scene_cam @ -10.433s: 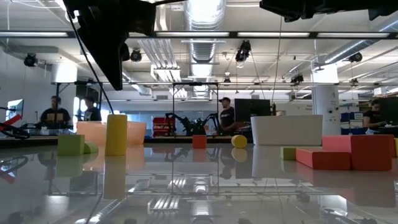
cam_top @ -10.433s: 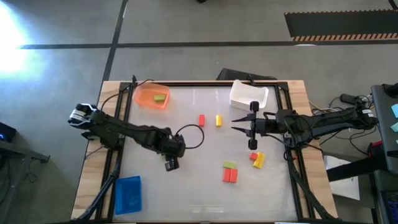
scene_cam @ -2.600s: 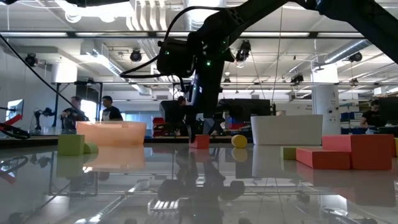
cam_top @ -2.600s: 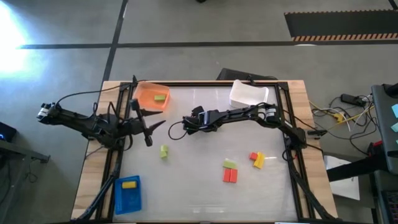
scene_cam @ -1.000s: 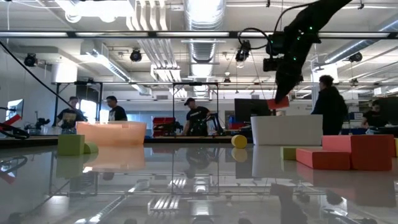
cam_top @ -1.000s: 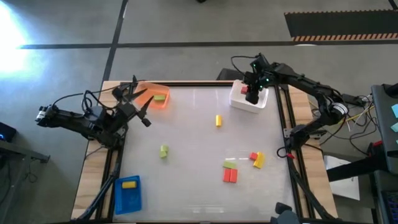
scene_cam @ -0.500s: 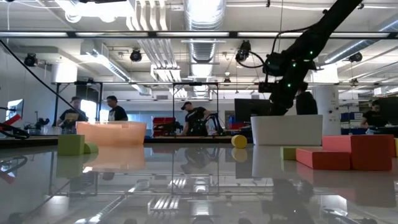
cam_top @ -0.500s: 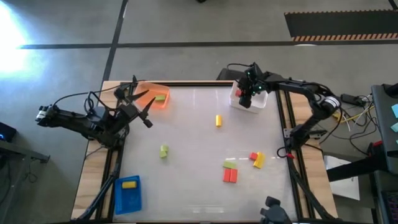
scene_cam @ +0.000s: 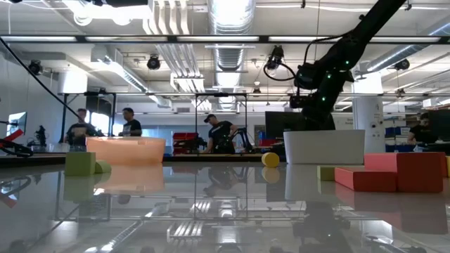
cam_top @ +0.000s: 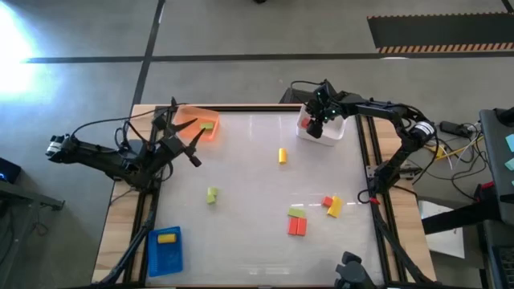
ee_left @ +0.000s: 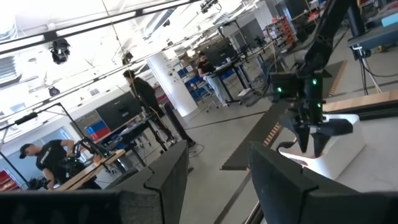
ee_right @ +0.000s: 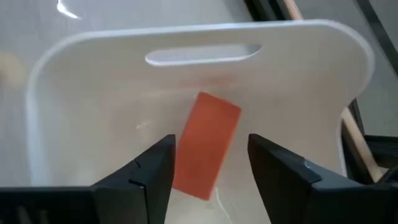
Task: Sort & place blocks by color
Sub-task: Put the yellow cylindrical block into the blue basket
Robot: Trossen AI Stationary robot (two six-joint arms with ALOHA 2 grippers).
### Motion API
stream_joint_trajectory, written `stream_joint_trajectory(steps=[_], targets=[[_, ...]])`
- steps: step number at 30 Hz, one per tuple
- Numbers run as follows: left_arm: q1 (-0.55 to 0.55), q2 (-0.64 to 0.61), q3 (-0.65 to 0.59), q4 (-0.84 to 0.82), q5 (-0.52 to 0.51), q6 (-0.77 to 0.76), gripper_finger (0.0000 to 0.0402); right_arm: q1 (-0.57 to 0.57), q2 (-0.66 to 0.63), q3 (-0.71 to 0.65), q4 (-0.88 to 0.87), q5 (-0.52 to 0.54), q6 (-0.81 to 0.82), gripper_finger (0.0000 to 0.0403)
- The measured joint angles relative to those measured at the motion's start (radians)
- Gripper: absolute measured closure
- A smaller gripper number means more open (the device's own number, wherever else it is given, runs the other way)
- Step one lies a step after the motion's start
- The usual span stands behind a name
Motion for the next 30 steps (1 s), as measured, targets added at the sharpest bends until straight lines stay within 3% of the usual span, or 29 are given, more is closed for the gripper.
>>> stream_joint_trajectory(steps=[6, 15, 25, 30], targets=[[0.000, 0.049, 0.003, 0.055, 0.000, -0.005, 0.0249, 0.000, -0.074, 0.000, -0.003, 0.000, 0.054, 0.0213], [0.013, 0.122, 0.007, 0.061, -0.002, -0.165, 0.0249, 0.054, -0.284, 0.000, -0.037, 0.001, 0.228, 0.0216], [0.046, 0.213, 0.009, 0.079, -0.004, -0.234, 0.0249, 0.306, -0.376, 0.001, -0.014, 0.004, 0.547, 0.0233], [0.046, 0.234, 0.013, 0.085, -0.004, -0.232, 0.0249, 0.466, -0.345, 0.001, -0.014, 0.168, 0.653, 0.0240]])
